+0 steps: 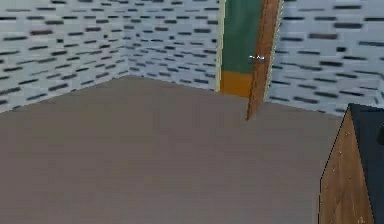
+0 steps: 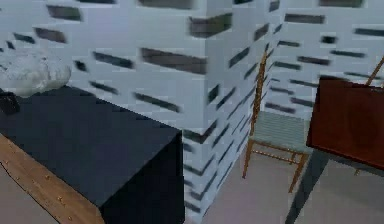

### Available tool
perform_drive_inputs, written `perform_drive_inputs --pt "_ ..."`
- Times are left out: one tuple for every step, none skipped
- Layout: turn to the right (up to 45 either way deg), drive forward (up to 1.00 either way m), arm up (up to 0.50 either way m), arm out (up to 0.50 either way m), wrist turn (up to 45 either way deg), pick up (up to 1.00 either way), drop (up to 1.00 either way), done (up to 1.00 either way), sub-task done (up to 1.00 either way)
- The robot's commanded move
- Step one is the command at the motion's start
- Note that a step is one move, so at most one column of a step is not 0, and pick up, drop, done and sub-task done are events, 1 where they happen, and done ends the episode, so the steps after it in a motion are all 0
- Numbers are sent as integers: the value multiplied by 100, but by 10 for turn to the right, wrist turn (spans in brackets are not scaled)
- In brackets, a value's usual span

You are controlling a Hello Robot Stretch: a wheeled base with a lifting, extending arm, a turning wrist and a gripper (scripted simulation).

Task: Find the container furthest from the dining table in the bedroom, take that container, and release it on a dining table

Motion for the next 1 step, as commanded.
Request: perform_drive_inputs --pt "0 40 0 0 0 0 0 0 0"
